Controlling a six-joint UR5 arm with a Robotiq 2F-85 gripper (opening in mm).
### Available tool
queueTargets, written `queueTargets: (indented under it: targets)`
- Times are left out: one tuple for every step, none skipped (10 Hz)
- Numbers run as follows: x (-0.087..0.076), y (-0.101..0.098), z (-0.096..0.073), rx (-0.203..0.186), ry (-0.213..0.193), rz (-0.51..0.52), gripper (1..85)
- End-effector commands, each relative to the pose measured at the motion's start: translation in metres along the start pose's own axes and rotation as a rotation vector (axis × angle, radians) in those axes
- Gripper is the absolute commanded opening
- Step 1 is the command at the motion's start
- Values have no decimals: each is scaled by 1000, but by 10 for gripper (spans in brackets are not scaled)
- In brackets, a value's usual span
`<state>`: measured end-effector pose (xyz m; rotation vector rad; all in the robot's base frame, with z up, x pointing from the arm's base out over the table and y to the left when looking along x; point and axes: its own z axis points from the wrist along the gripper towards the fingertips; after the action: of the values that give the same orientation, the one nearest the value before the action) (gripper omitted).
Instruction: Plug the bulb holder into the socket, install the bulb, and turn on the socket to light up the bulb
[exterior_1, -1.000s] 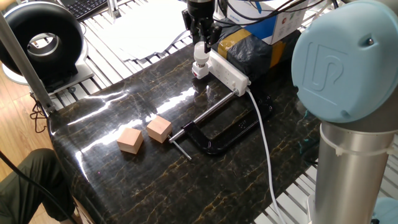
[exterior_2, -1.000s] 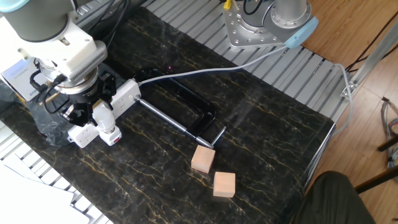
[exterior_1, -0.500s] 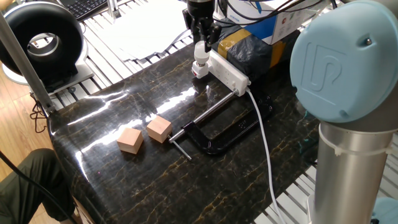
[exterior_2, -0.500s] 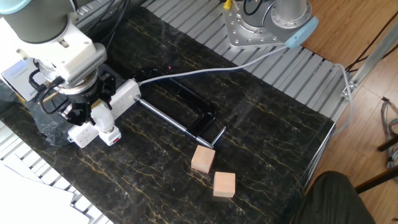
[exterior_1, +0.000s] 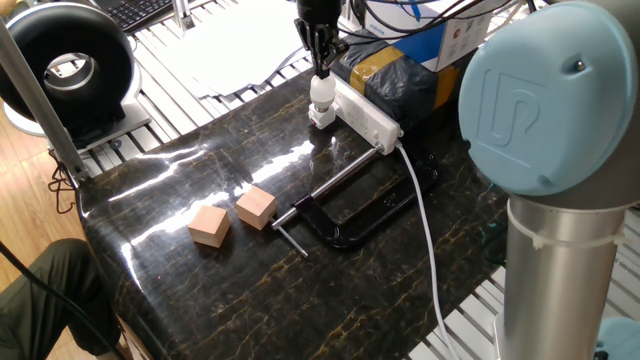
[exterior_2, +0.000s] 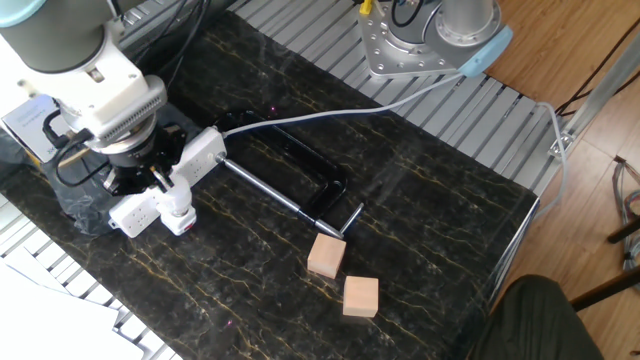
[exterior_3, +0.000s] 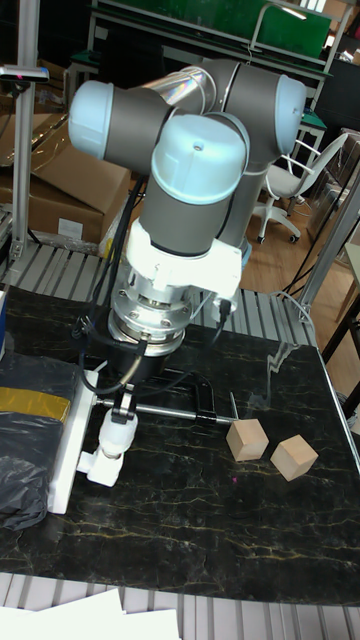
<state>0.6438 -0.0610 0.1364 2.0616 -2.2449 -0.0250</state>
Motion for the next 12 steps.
queueTargets:
  targets:
    - [-8, -7, -8, 9, -12, -9, 220]
    - [-10, -15, -10, 32, -15, -59, 323]
    - [-12, -22, -10, 52, -24, -91, 463]
    - [-15, -24, -11, 57, -35, -112, 557]
    - [-15, -22, -11, 46, -37, -113, 563]
    - [-15, -15, -10, 18, -37, -120, 567]
    - [-14, -9, -9, -4, -31, -125, 567]
    - [-11, -6, -7, -13, -26, -132, 567]
    - [-9, -2, -3, -13, -26, -132, 557]
    - [-7, -1, 2, -6, -24, -130, 557]
    - [-2, -3, 2, 5, -8, -133, 553]
    - [-3, -4, 3, 5, -14, -134, 547]
